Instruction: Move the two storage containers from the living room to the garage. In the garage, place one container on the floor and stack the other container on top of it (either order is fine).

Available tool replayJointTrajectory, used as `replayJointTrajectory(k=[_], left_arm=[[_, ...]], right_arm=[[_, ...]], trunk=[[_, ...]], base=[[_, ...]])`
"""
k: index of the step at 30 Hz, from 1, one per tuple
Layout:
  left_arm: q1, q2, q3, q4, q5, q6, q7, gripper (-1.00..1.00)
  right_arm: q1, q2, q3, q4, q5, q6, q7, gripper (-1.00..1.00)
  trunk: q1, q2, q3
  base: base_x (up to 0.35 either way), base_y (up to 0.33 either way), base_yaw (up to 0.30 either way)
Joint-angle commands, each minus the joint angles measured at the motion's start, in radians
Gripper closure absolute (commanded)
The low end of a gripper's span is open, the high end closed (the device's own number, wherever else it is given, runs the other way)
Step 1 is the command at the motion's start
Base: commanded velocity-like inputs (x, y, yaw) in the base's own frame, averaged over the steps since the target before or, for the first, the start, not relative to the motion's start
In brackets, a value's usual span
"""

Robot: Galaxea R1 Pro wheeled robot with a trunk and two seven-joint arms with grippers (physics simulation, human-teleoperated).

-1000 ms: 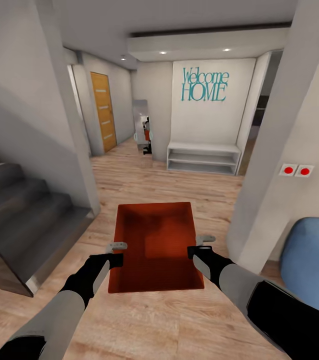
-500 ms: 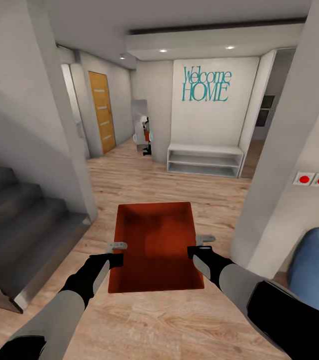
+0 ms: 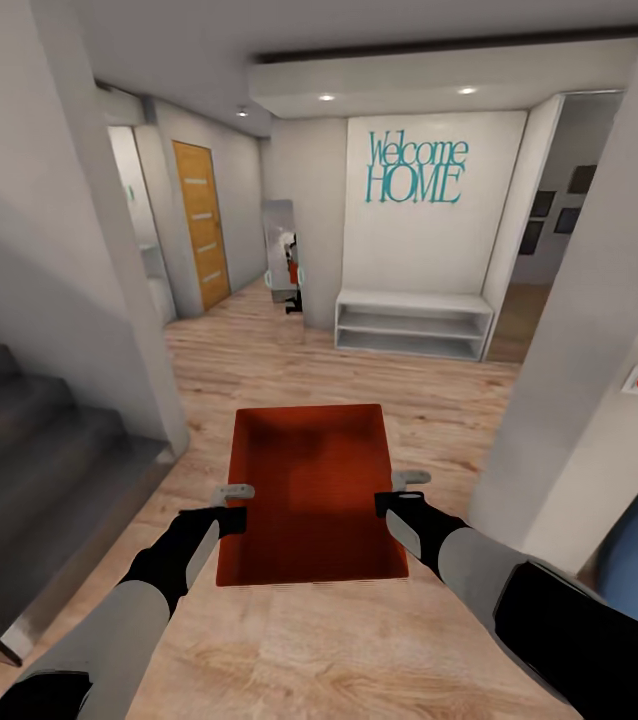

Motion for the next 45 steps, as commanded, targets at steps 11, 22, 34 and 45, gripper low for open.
replayJointTrajectory(k=[11,22,34,45], left_arm=[[0.000,0.012,-0.007,0.001,0.021,0.005,0.009,1.00],[0.000,0.012,-0.007,0.001,0.021,0.005,0.009,1.00],[0.000,0.011,-0.005,0.001,0.021,0.006,0.009,1.00],[0.000,0.010,-0.005,0.002,0.021,0.006,0.009,1.00]], right_arm=[[-0.001,-0.008,-0.007,-0.006,0.004,-0.055,-0.005,1.00],[-0.001,-0.008,-0.007,-0.006,0.004,-0.055,-0.005,1.00],[-0.001,-0.008,-0.007,-0.006,0.005,-0.055,-0.004,1.00],[-0.001,-0.008,-0.006,-0.006,0.005,-0.055,-0.003,1.00]], trunk=[[0.001,-0.002,-0.002],[0.001,-0.002,-0.002],[0.001,-0.002,-0.002],[0.001,-0.002,-0.002]], base=[[0.322,0.000,0.000],[0.322,0.000,0.000],[0.322,0.000,0.000],[0.322,0.011,0.000]])
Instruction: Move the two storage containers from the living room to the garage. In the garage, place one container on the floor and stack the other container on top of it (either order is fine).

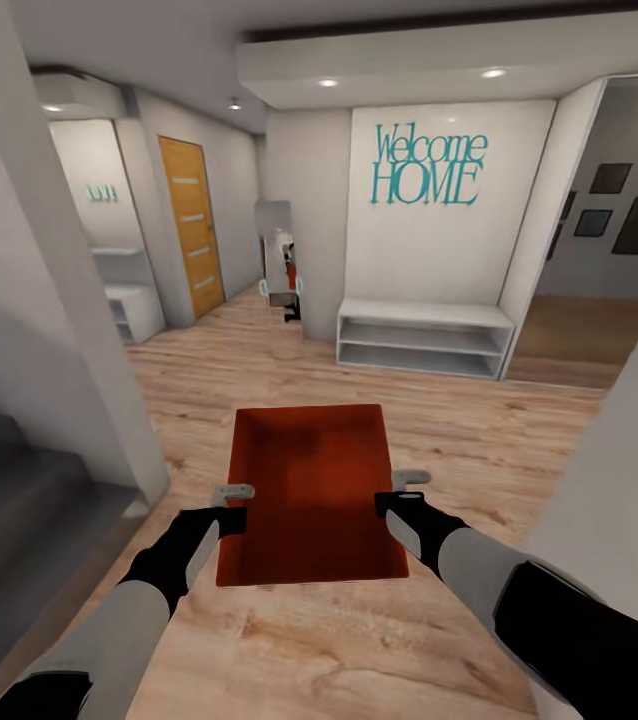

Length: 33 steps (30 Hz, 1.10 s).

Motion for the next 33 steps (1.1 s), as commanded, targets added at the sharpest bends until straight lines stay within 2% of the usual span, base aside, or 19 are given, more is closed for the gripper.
replayJointTrajectory(k=[1,33], left_arm=[[0.000,0.011,-0.006,0.001,0.021,0.005,0.009,1.00],[0.000,0.010,-0.006,0.002,0.022,0.006,0.007,1.00]], right_arm=[[-0.001,-0.008,-0.005,-0.006,0.005,-0.057,-0.003,1.00],[-0.001,-0.006,-0.005,-0.006,0.005,-0.058,-0.003,1.00]], trunk=[[0.001,-0.002,-0.002],[0.001,-0.002,-0.002]], base=[[0.322,0.059,0.000],[0.322,0.106,0.000]])
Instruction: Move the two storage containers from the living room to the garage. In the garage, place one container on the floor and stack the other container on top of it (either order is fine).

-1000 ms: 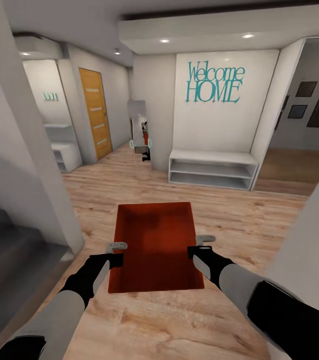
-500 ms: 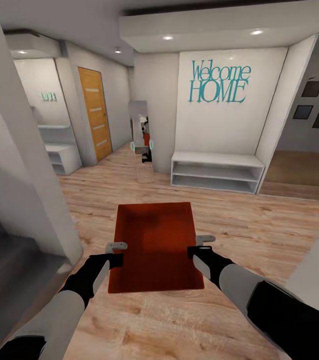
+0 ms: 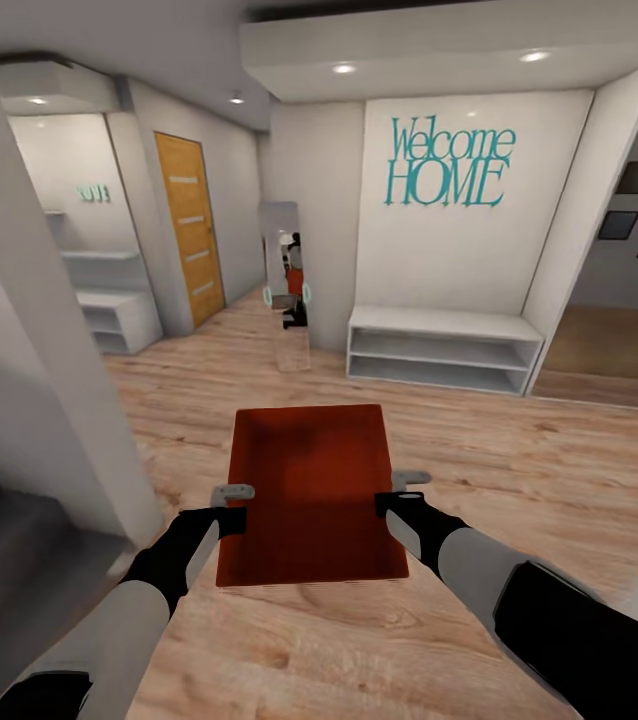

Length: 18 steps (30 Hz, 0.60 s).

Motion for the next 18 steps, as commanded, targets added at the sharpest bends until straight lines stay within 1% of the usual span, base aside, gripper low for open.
replayJointTrajectory(k=[1,13,18], left_arm=[[0.000,0.010,-0.007,0.001,0.023,0.005,0.009,1.00],[0.000,0.011,-0.007,0.001,0.023,0.004,0.009,1.00],[0.000,0.011,-0.007,0.001,0.023,0.004,0.009,1.00]], right_arm=[[-0.001,-0.006,-0.004,-0.006,0.004,-0.060,-0.003,1.00],[-0.001,-0.006,-0.004,-0.006,0.004,-0.060,-0.004,1.00],[-0.001,-0.006,-0.004,-0.006,0.003,-0.060,-0.005,1.00]], trunk=[[0.001,-0.002,-0.002],[0.001,-0.002,-0.002],[0.001,-0.002,-0.004]], base=[[0.322,0.109,0.000],[0.322,0.109,0.000],[0.322,0.109,-0.076]])
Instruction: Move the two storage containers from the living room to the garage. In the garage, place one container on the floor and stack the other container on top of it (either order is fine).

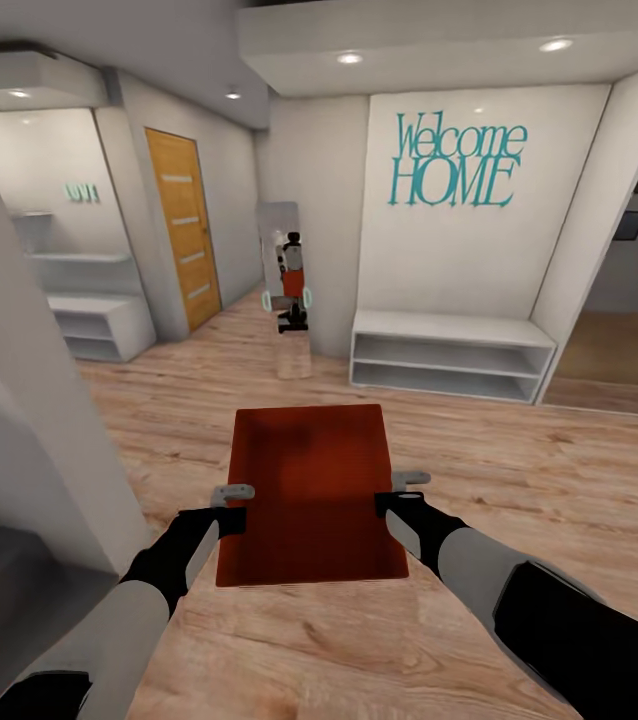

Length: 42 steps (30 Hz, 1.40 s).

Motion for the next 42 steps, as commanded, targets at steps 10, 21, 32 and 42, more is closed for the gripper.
replayJointTrajectory(k=[10,21,32,42], left_arm=[[0.000,0.010,-0.006,0.001,0.021,0.005,0.009,1.00],[0.000,0.011,-0.006,0.001,0.021,0.005,0.009,1.00],[0.000,0.010,-0.006,0.001,0.020,0.005,0.009,1.00],[0.000,0.010,-0.006,0.001,0.020,0.005,0.009,1.00]], right_arm=[[-0.001,-0.007,-0.005,-0.006,0.005,-0.058,-0.003,1.00],[-0.001,-0.007,-0.005,-0.006,0.005,-0.058,-0.002,1.00],[-0.001,-0.007,-0.005,-0.006,0.005,-0.059,-0.003,1.00],[-0.001,-0.007,-0.005,-0.006,0.004,-0.060,-0.003,1.00]], trunk=[[0.001,-0.002,-0.003],[0.001,-0.002,-0.003],[0.001,-0.002,-0.003],[0.001,-0.002,-0.010]], base=[[0.322,0.109,-0.025],[0.322,0.109,0.000],[0.322,0.108,0.000],[0.322,0.106,-0.171]])
